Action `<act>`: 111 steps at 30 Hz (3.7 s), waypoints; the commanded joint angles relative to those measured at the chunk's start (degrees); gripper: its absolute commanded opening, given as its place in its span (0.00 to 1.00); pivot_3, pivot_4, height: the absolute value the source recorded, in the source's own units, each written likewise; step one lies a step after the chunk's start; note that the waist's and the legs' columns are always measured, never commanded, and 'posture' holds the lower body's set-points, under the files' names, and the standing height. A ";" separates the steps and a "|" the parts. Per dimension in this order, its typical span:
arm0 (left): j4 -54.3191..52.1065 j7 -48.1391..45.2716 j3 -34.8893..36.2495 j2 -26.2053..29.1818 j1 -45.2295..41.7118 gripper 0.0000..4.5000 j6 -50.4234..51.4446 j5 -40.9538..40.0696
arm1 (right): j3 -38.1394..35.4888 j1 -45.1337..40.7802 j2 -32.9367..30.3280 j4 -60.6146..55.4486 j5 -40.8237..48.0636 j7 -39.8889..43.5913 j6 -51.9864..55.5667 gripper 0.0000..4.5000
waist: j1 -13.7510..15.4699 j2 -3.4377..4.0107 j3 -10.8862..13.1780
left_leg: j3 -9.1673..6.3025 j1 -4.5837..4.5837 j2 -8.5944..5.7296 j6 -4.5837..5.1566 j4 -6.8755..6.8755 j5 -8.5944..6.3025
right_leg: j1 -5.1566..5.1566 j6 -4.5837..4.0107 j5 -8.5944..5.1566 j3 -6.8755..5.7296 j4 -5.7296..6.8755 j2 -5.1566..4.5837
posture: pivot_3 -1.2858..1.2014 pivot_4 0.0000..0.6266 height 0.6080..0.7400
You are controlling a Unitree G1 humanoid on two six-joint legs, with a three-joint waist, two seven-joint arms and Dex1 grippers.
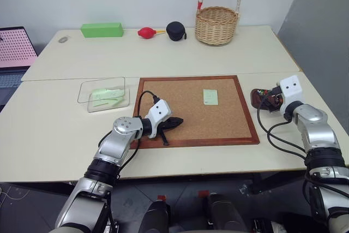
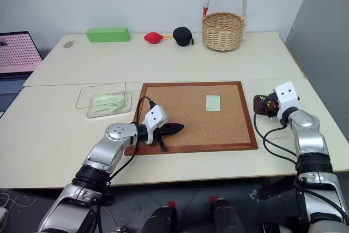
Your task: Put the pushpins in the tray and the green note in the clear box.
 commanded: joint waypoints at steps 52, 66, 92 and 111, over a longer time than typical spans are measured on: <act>1.38 -0.47 1.84 0.83 2.52 0.00 8.20 -1.94 | 12.26 -7.30 18.49 8.27 -0.42 8.30 -9.57 0.01 | -0.09 -0.01 -0.02 | -0.14 0.00 0.01 0.00 -0.10 0.00 | -0.02 0.00 0.00 -0.12 0.02 0.01 | 0.52 0.24 1.00; 1.69 -0.15 1.44 0.66 2.40 0.00 7.99 -1.95 | 11.56 -6.00 17.34 -3.06 2.18 11.09 -8.64 0.01 | -0.10 -0.01 -0.02 | -0.13 0.06 0.02 0.00 -0.32 0.00 | -0.07 -0.05 -0.03 -0.12 0.00 0.01 | 0.52 0.24 1.00; -5.06 2.67 8.53 -3.33 -2.14 0.63 10.18 -10.56 | 18.63 -0.59 7.54 -17.34 -2.69 20.36 -12.30 0.00 | 0.26 -0.19 0.14 | -0.16 -0.19 -0.01 -0.01 -0.41 0.00 | -0.27 -0.04 -0.04 -0.17 -0.10 -0.03 | 0.52 0.24 1.00; -6.90 9.33 15.42 -12.33 -6.46 0.99 29.40 -23.86 | 24.49 -1.06 2.87 -16.52 -13.50 20.05 -30.02 0.00 | 0.35 -0.29 0.20 | -0.17 -0.17 -0.02 -0.04 -0.41 0.02 | -0.26 -0.03 -0.04 -0.17 -0.10 -0.03 | 0.52 0.24 1.00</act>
